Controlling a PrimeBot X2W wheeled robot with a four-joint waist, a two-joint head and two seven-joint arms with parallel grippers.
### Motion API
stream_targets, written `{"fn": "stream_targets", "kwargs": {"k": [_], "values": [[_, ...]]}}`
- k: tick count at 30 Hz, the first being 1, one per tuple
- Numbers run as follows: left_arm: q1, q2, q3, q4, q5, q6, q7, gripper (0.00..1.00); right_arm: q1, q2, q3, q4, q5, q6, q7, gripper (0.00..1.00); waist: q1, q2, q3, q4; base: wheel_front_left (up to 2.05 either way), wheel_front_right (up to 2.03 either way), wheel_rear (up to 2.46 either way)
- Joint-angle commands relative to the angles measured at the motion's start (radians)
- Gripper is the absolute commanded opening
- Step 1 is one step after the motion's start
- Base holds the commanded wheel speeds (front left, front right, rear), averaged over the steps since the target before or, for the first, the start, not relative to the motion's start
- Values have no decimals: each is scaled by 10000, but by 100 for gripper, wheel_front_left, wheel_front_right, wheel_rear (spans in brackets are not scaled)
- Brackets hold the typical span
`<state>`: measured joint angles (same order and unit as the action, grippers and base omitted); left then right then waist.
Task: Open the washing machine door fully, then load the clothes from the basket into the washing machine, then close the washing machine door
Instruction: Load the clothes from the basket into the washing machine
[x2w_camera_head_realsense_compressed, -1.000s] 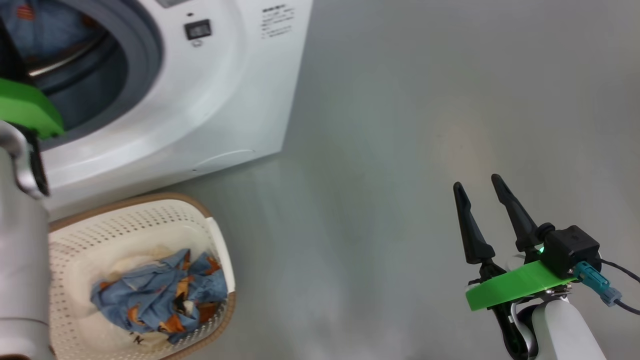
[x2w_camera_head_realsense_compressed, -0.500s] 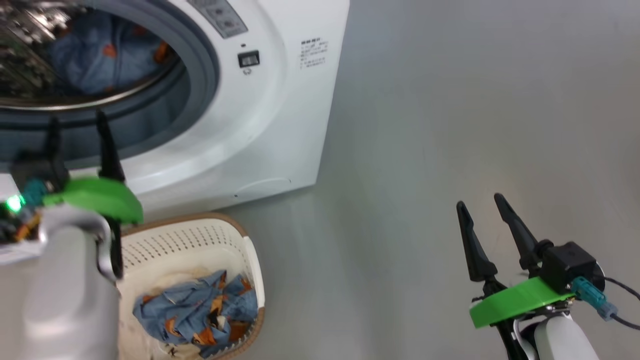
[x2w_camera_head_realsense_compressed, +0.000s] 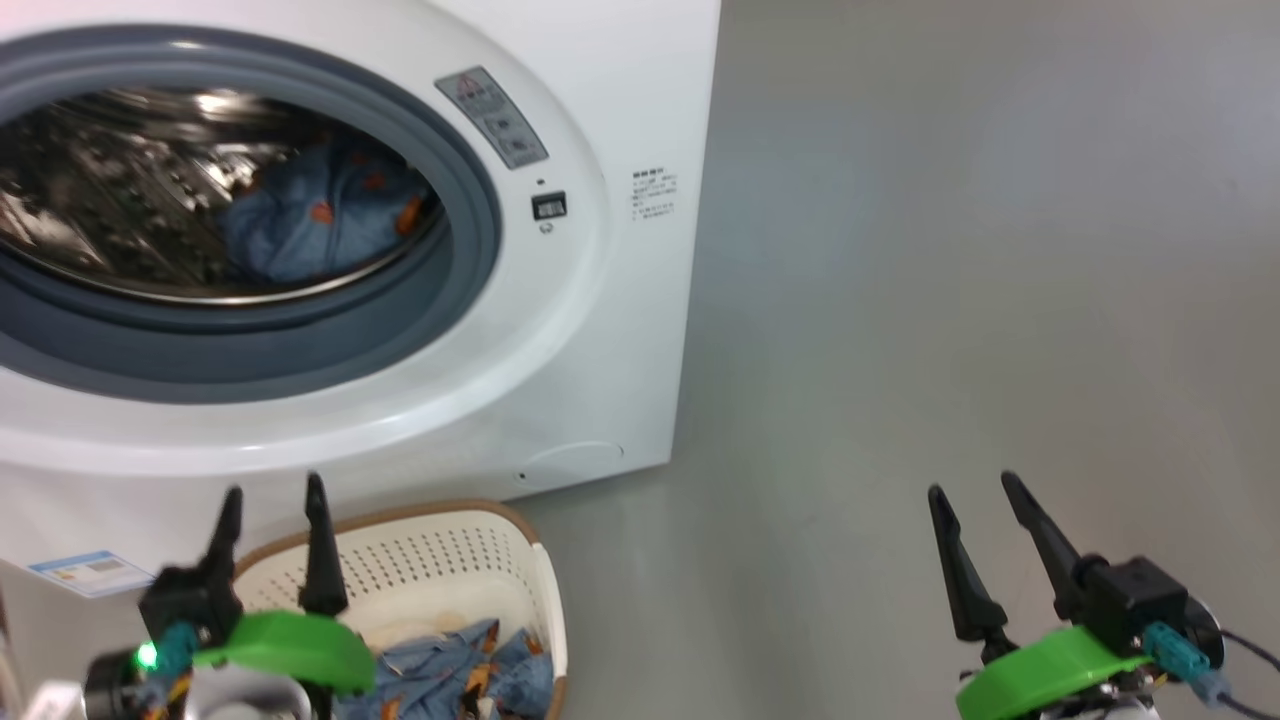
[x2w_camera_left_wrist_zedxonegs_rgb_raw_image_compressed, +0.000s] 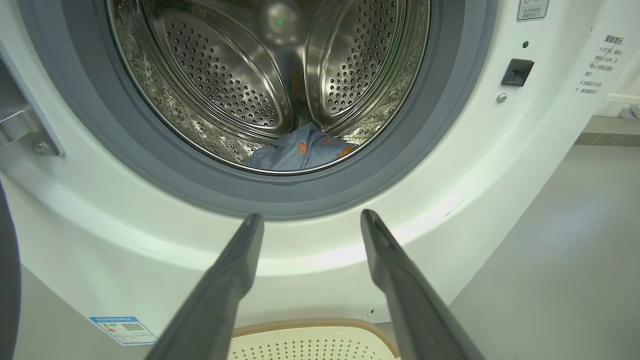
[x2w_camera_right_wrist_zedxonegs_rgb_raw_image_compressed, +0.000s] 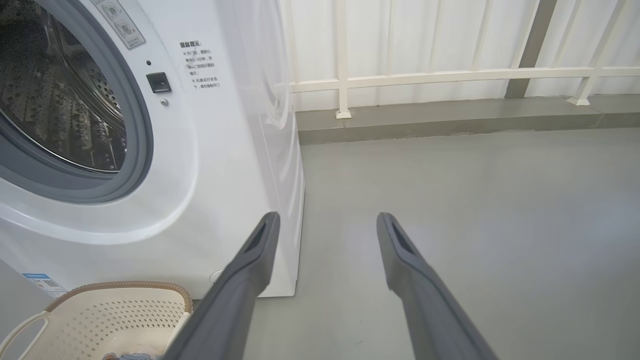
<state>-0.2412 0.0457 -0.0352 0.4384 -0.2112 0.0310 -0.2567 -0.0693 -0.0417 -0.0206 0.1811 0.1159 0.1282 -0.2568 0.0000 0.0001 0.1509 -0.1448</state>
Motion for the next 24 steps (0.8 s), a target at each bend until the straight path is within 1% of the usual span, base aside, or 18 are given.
{"fn": "stream_targets", "kwargs": {"k": [1,4,12,24], "values": [[163,121,201,-448,-90,44,-51,100,157,-85,150,-185,-76,25,-49,100,0,-1,-472,262,0,0,0],[792,89,41,-1033,-238,83,-51,100,354,-85,33,-151,-140,25,-49,100,0,-1,-761,447,0,0,0],[2109,65,-372,-1893,-280,222,-51,100,722,-246,-40,-115,-146,25,-49,100,0,-1,-1407,932,0,0,0],[3022,55,-279,-2380,-528,463,-51,100,878,-536,113,-79,-84,25,-49,100,0,-1,-1897,1497,0,0,0]]}}
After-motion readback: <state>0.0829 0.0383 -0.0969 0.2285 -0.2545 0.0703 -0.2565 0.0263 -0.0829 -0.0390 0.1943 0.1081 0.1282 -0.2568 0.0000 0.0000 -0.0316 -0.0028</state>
